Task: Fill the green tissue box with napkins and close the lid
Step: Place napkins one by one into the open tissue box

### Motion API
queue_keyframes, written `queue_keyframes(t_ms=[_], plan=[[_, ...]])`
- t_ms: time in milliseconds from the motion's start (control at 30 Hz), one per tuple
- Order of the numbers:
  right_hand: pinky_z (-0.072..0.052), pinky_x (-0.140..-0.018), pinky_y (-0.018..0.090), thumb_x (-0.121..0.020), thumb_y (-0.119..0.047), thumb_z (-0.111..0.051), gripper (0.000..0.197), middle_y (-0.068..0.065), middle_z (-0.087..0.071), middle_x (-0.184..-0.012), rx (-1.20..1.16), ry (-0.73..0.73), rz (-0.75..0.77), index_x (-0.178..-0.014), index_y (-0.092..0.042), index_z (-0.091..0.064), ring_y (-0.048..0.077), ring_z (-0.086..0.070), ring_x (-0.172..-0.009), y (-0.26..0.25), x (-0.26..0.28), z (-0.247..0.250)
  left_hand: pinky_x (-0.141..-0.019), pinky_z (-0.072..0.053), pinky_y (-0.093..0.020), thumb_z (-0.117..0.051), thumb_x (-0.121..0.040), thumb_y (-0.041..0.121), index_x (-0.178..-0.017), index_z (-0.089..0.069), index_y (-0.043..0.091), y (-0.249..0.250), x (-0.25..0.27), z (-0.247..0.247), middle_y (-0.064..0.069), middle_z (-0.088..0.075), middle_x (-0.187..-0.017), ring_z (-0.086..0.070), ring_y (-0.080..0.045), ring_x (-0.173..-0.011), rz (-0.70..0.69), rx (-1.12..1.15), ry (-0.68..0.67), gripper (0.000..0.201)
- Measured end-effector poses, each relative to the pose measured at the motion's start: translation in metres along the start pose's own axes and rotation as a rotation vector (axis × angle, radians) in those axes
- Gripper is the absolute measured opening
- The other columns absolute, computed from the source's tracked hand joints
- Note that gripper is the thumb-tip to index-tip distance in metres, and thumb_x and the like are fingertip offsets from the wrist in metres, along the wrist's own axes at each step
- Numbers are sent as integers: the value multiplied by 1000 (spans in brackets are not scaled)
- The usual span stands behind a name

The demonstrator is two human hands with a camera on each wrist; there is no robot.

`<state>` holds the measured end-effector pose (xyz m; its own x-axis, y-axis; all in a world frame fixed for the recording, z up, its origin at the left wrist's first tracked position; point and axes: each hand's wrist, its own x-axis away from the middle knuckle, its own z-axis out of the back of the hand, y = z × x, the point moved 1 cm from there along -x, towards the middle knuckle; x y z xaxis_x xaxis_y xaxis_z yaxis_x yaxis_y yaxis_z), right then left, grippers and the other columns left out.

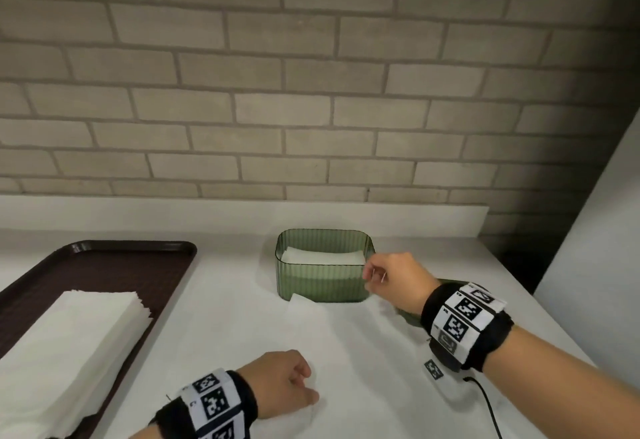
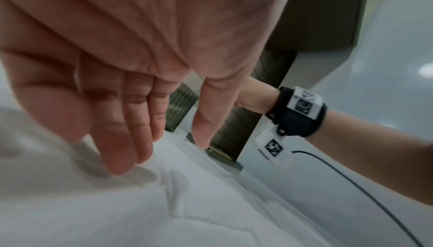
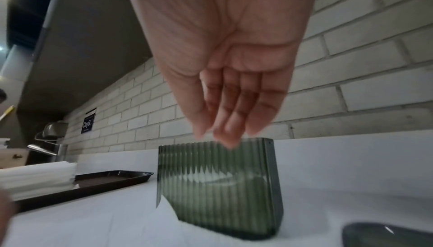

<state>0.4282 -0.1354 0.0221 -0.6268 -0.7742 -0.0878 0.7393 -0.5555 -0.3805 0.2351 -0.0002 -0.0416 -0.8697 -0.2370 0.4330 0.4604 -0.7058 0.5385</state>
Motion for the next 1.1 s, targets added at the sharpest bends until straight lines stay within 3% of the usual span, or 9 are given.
queue_keyframes(t_ms=[100,267,400,533,667,833,900,1000,1100], plan=[[-38,-59,14,-81,-25,-69,13,-12,-56,-76,37,-249,-97,-89,-28,-60,6,-52,-71,19,32,-8,-96,-43,-22,-62,-79,50,-125,-46,21,15,-13,-9,7,-57,-118,-55,-10,-105,33,-81,23,56],[-40,-55,13,-78,-22,-70,23,-15,-56,-82,-52,-316,-269,-97,-27,-61,1,-54,-71,41,73,-18,-93,-47,-28,-66,-74,52,-138,-26,15,32,-31,-20,0,-44,-131,-50,-18,-118,122,-142,57,84],[-42,-59,17,-73,-23,-68,28,-17,-52,-77,-74,-330,-314,-98,-32,-59,2,-53,-70,49,90,-21,-86,-49,-28,-71,-76,39,-132,-28,12,39,-40,-27,-3,-53,-122,-55,-21,-111,140,-148,57,76],[-45,-63,17,-72,-29,-68,31,-18,-48,-81,-39,-369,-317,-100,-34,-56,3,-51,-74,51,99,-23,-60,-44,-21,-67,-81,31,-125,-39,14,45,-38,-25,1,-52,-105,-58,-19,-94,96,-103,47,55],[-54,-72,19,-69,-37,-78,50,-10,-57,-100,-359,-328,-372,-111,-34,-51,5,-61,-85,52,94,-22,-79,-37,-19,-52,-93,28,-129,-41,18,56,-23,1,-2,-53,-111,-52,-18,-99,-67,-210,112,39],[-40,-96,20,-68,-43,-79,83,-8,-44,-126,-477,-229,-208,-137,-27,-35,9,-47,-116,43,72,-18,-95,-34,-18,-46,-96,22,-124,-51,23,59,-13,42,4,-52,-123,-48,-13,-118,-194,-258,157,29],[-42,-95,20,-71,-36,-80,72,-6,-47,-126,-563,-167,-157,-132,-28,-42,10,-49,-114,38,64,-22,-94,-36,-21,-46,-96,18,-115,-57,20,56,-17,58,8,-55,-111,-51,-11,-109,-229,-224,146,21],[-52,-80,23,-78,-17,-75,37,5,-65,-99,-741,-160,-95,-111,-16,-59,12,-63,-90,30,54,-25,-88,-37,-21,-47,-96,16,-104,-61,20,55,-24,81,10,-55,-96,-50,-8,-97,-246,-165,196,16],[-50,-61,14,-84,-2,-66,23,-3,-68,-85,-869,-187,-70,-103,-13,-61,0,-65,-67,20,46,-27,-83,-35,-17,-50,-95,18,-98,-60,21,57,-30,104,7,-56,-95,-50,-8,-92,-225,-110,286,11]])
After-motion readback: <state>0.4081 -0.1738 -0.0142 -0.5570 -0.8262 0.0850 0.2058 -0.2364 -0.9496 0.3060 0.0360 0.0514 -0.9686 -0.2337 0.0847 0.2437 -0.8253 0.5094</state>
